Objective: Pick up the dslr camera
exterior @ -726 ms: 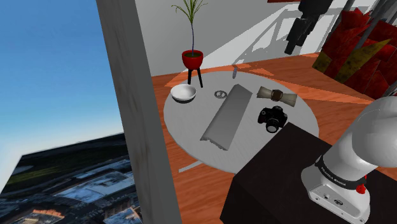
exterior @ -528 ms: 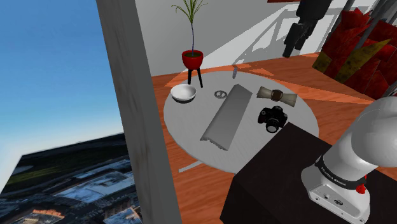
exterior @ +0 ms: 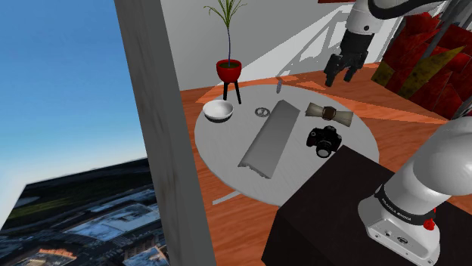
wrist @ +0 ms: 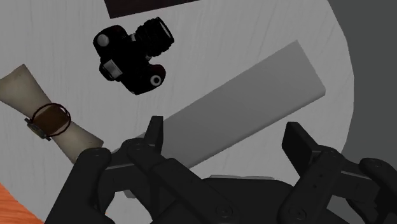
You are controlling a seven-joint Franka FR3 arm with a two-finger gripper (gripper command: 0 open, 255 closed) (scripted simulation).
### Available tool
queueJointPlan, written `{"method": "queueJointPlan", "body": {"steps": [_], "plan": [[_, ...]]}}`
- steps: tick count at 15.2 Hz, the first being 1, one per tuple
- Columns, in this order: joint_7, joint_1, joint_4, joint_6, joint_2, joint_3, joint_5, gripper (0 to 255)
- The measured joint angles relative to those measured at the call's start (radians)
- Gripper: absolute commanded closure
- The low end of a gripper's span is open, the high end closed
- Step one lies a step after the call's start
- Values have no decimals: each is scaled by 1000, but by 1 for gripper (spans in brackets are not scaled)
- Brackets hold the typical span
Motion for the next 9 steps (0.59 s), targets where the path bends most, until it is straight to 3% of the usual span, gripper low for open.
{"method": "queueJointPlan", "body": {"steps": [9], "plan": [[137,-90,-121,283,202,-82,38,0]]}}
